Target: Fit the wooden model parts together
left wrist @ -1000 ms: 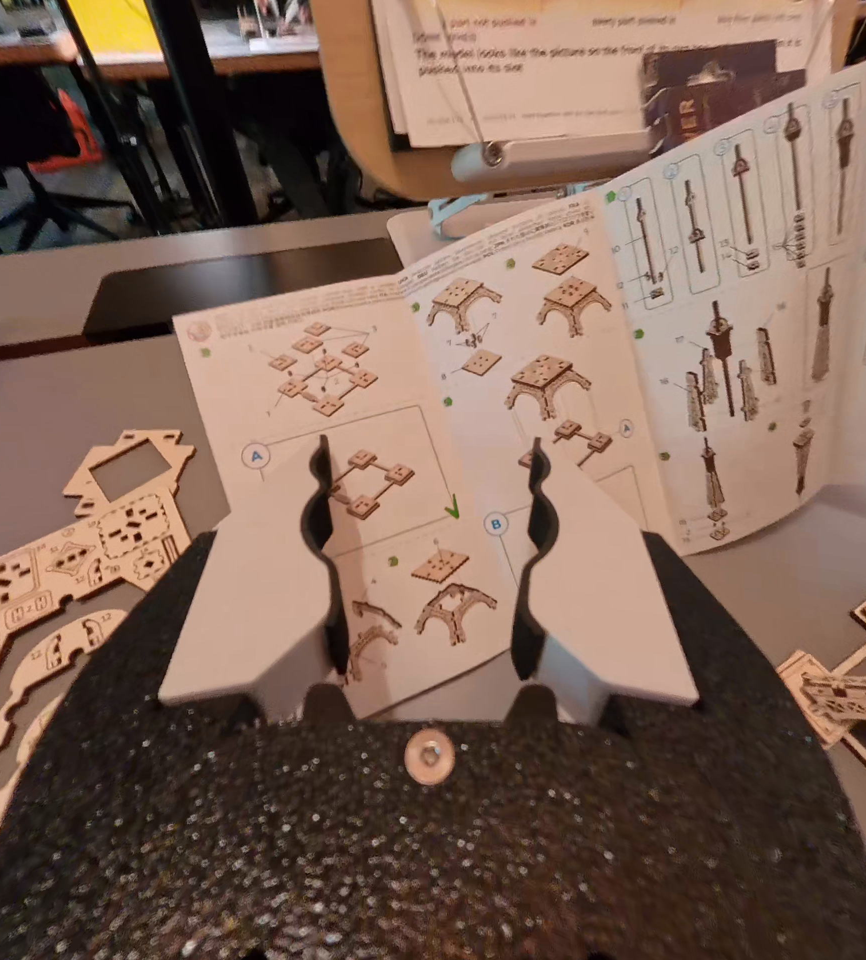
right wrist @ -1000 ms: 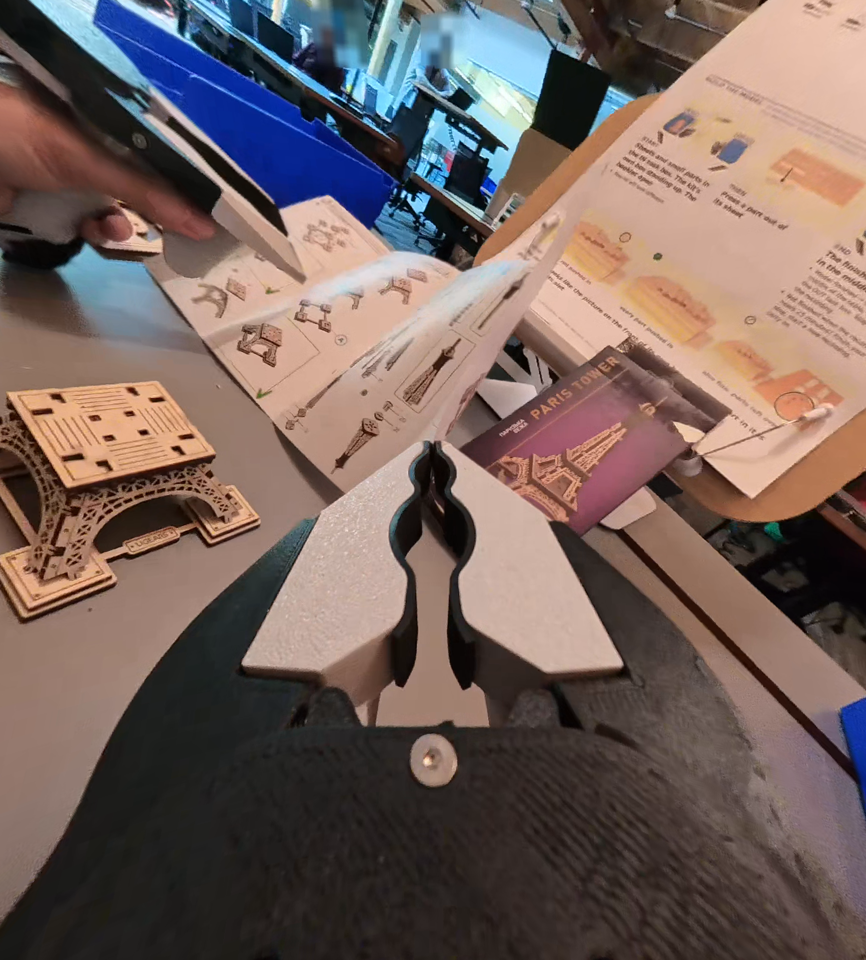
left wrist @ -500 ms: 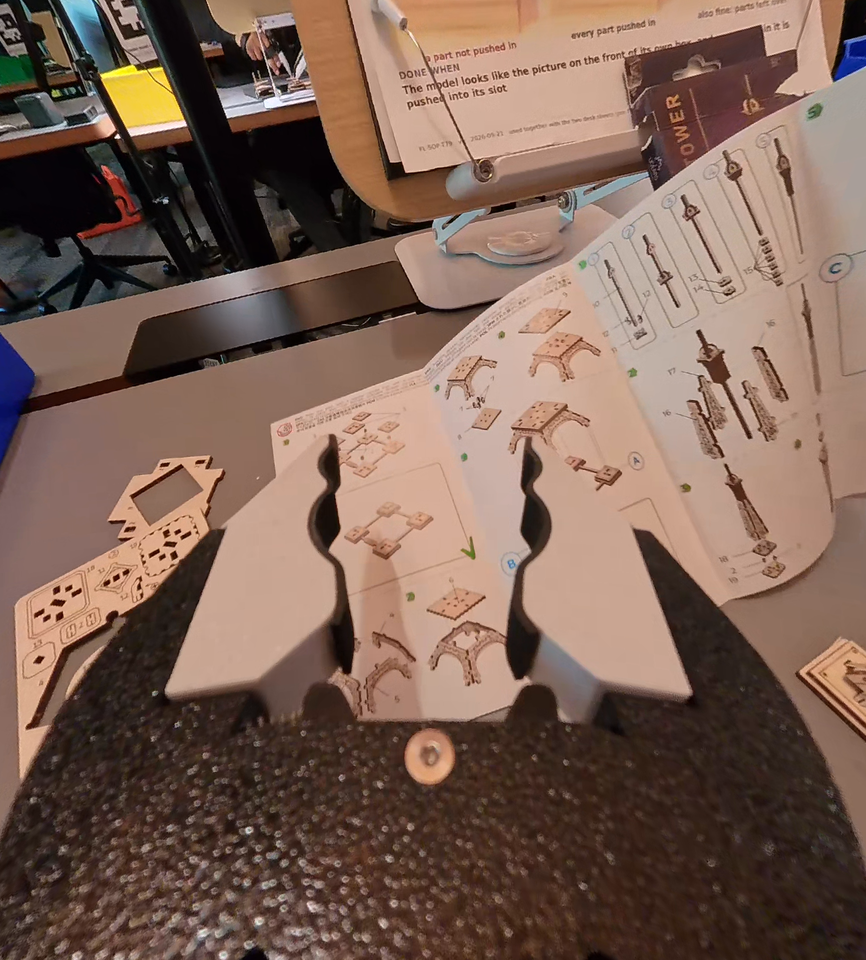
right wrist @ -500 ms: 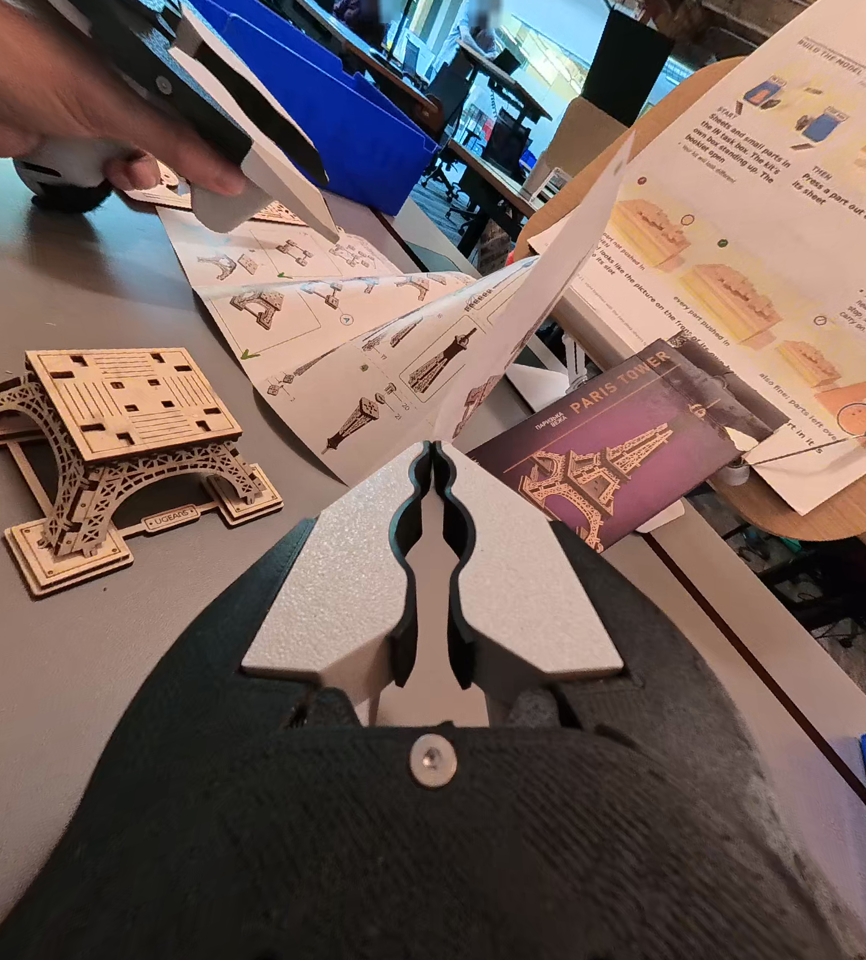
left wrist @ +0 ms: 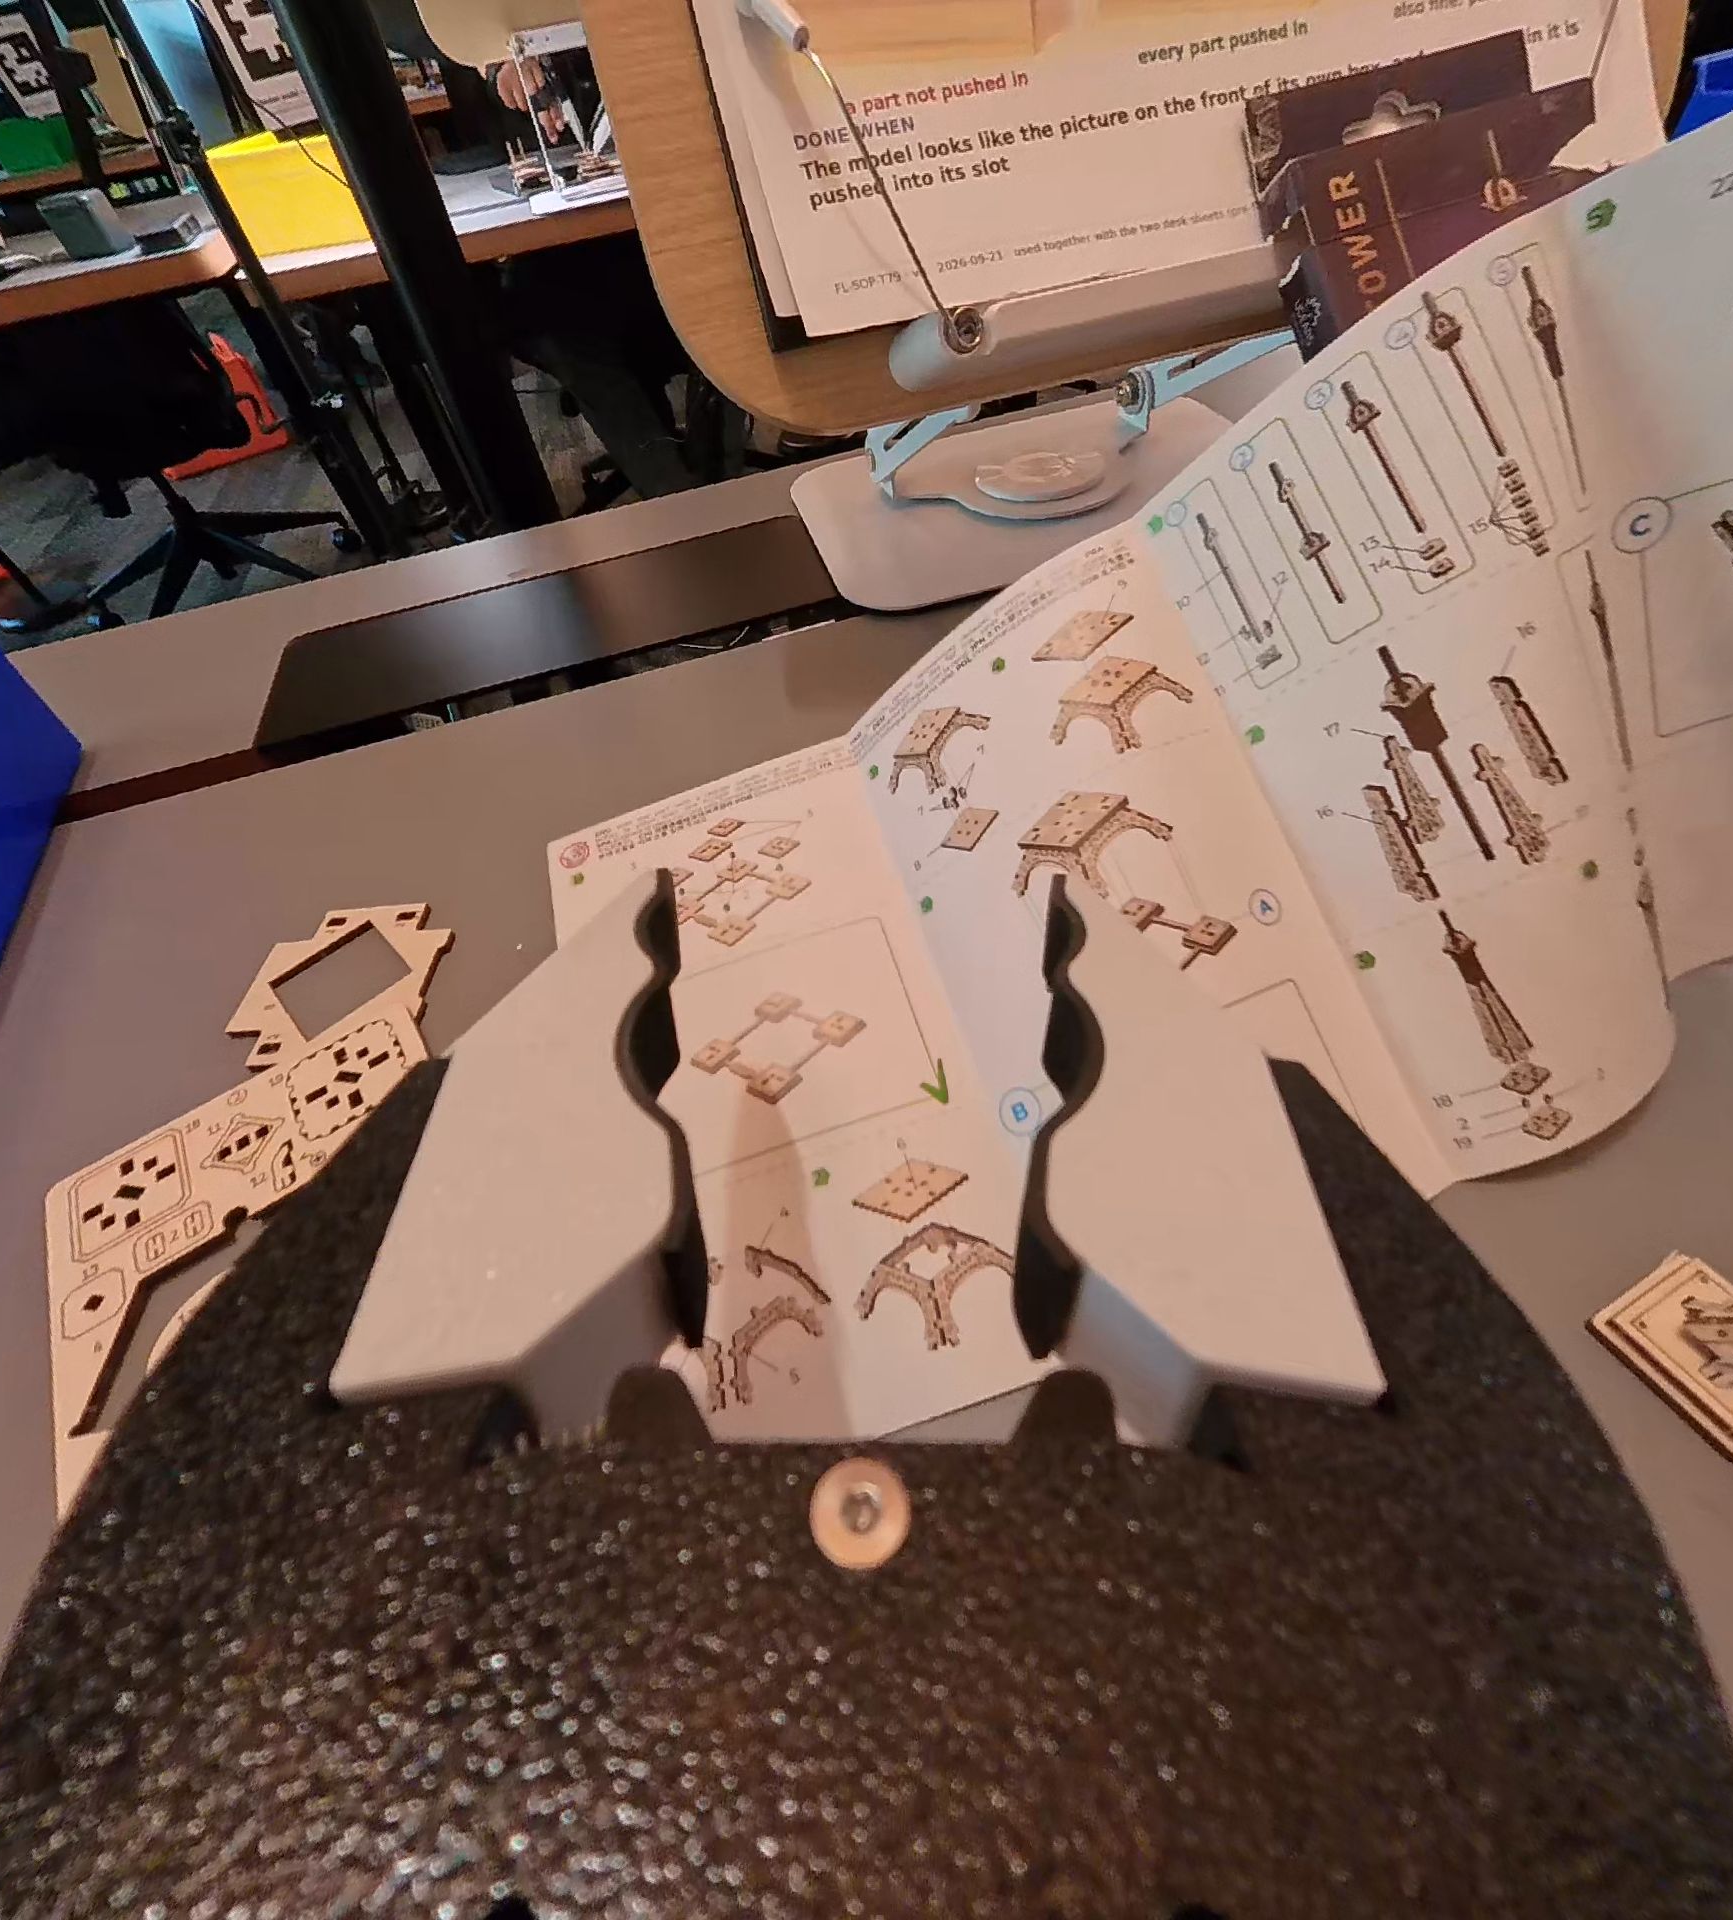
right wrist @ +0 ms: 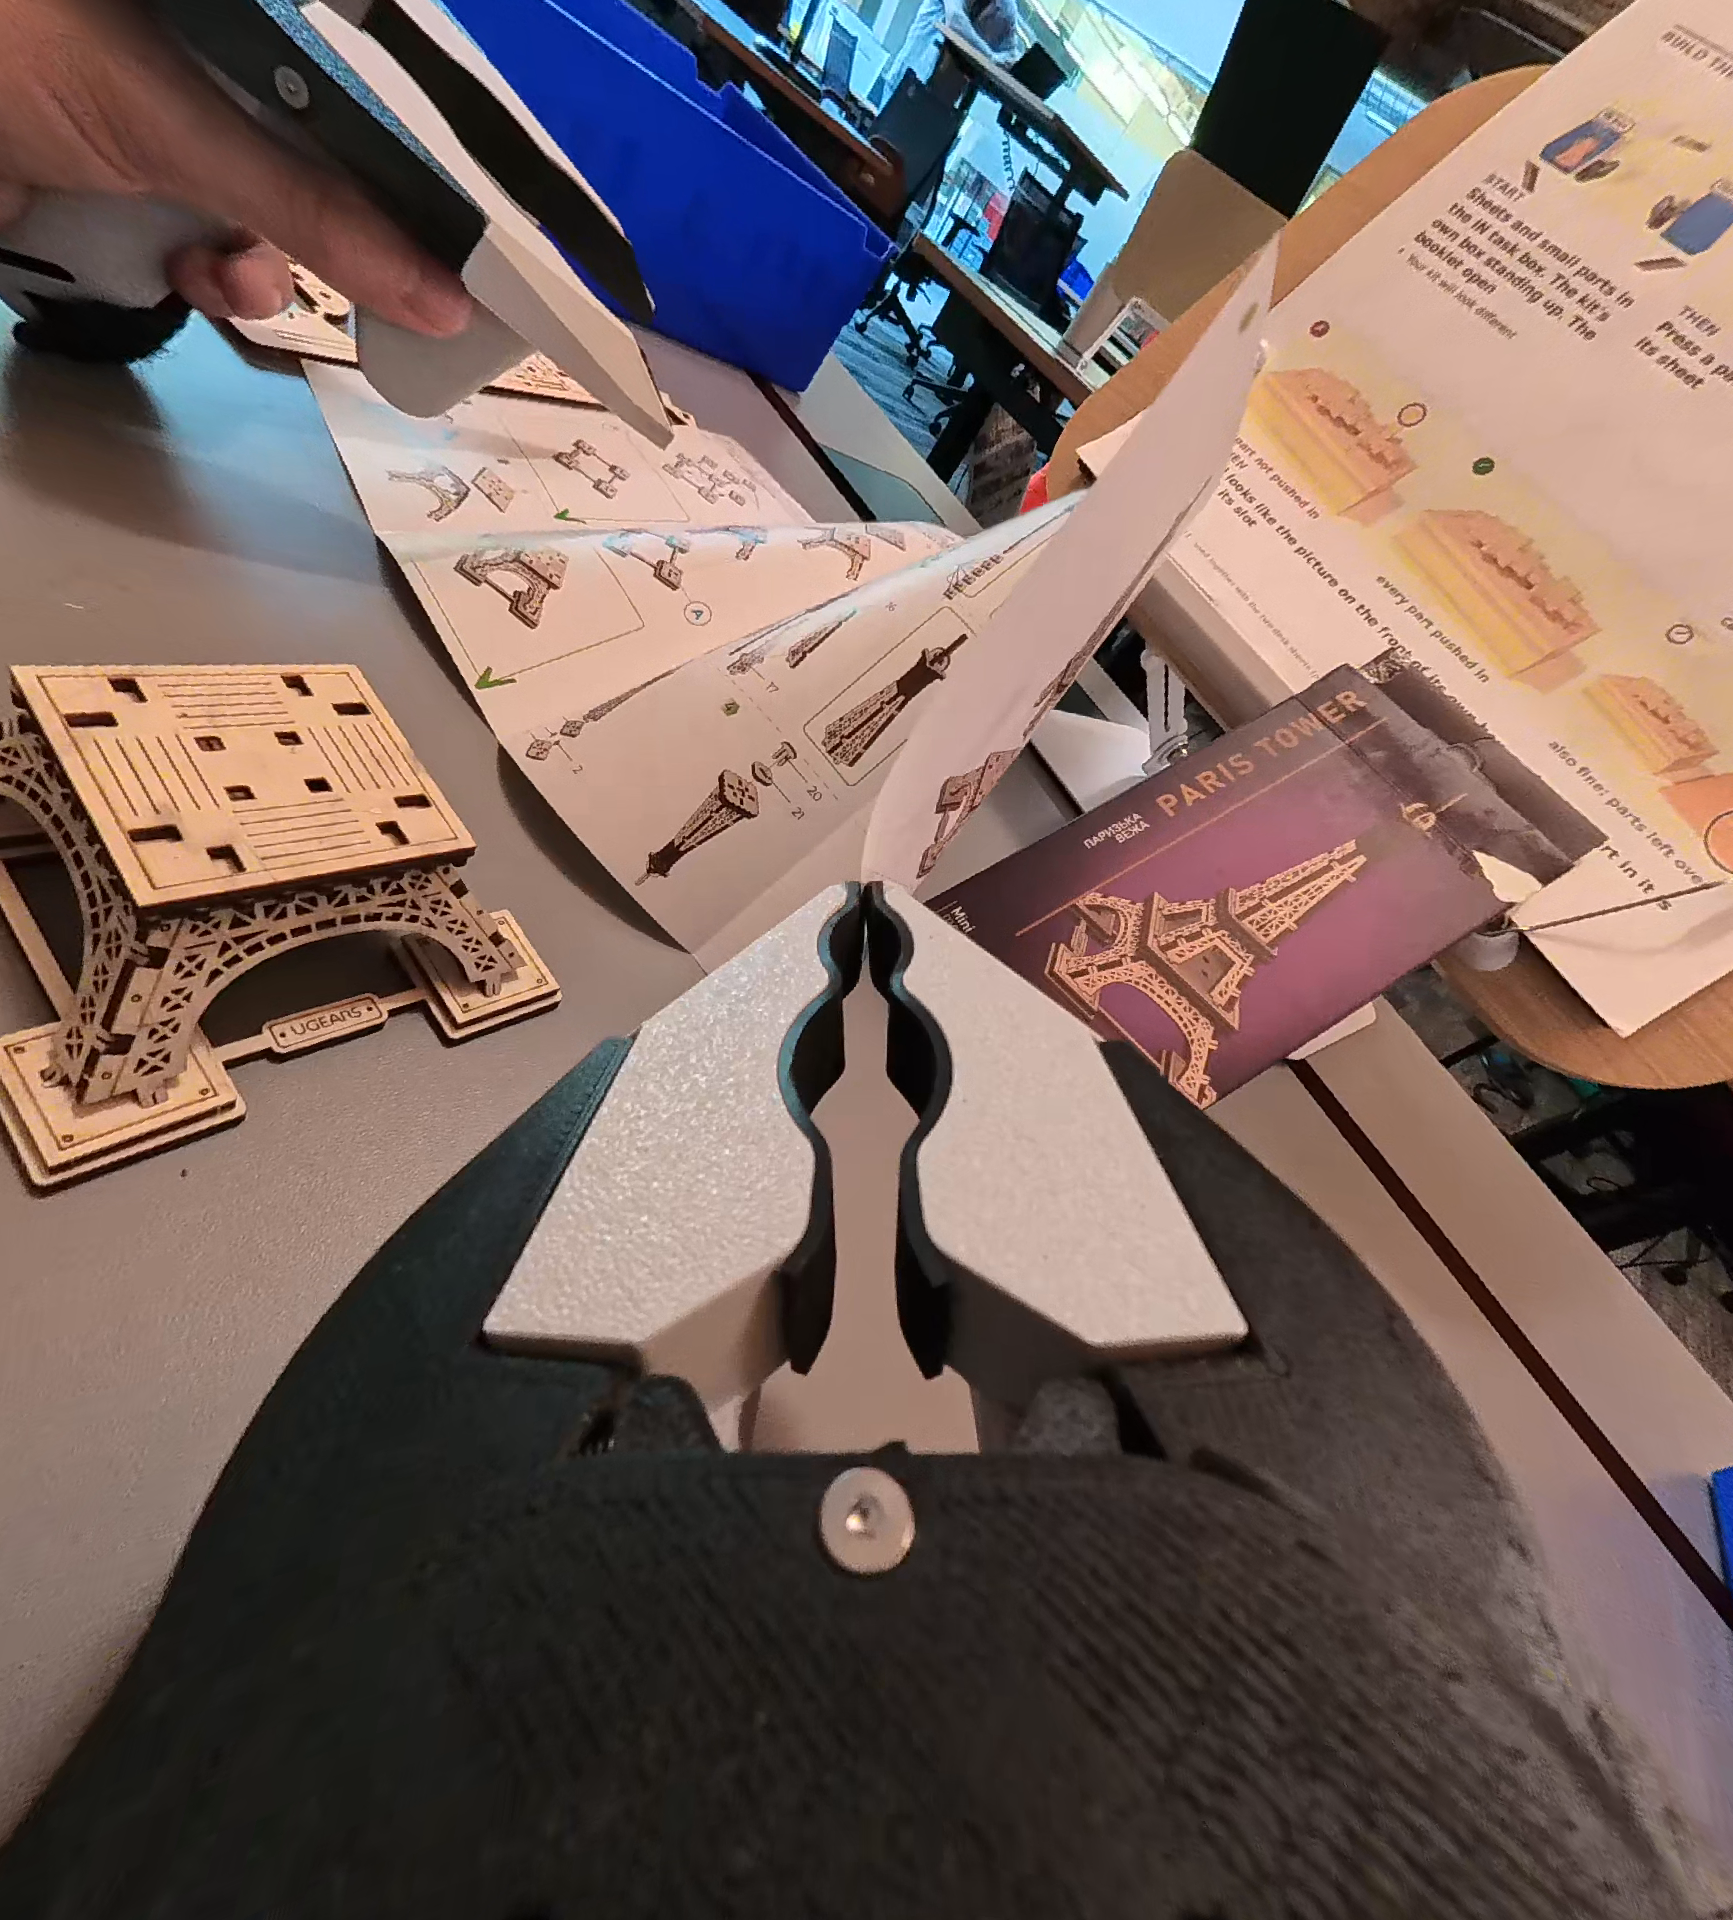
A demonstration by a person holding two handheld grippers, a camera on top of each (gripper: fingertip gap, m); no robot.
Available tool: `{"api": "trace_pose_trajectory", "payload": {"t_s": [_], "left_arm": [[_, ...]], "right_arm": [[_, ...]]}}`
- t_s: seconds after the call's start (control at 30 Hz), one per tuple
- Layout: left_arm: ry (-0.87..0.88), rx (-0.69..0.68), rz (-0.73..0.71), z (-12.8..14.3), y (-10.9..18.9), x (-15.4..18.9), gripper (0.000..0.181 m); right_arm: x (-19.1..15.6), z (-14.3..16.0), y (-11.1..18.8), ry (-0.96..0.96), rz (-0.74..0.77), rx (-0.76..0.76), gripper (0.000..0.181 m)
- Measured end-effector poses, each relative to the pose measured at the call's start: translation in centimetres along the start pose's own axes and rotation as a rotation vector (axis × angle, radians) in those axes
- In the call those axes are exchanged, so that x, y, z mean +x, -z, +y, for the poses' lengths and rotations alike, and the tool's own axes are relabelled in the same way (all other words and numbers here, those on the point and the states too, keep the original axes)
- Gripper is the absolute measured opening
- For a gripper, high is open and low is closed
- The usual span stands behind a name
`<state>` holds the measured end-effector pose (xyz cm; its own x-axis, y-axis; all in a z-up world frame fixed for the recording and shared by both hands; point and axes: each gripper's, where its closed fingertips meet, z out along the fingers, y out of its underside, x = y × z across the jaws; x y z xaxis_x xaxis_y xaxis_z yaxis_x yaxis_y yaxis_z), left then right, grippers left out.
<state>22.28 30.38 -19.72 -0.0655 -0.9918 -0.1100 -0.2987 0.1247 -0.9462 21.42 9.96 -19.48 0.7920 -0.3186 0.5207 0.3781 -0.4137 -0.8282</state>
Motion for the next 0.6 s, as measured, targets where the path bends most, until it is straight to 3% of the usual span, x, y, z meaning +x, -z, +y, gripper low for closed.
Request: {"api": "trace_pose_trajectory", "payload": {"t_s": [0.27,0.6], "left_arm": [[-0.003,0.008,-0.007,-0.1,0.1,-0.1,0.069],[-0.022,0.086,-0.04,-1.9,1.4,-0.2,0.067]], "right_arm": [[0.2,0.3,-0.2,0.001,0.01,-0.021,0.0],[6.6,4.8,-0.6,-0.15,0.217,-0.216,0.0]]}}
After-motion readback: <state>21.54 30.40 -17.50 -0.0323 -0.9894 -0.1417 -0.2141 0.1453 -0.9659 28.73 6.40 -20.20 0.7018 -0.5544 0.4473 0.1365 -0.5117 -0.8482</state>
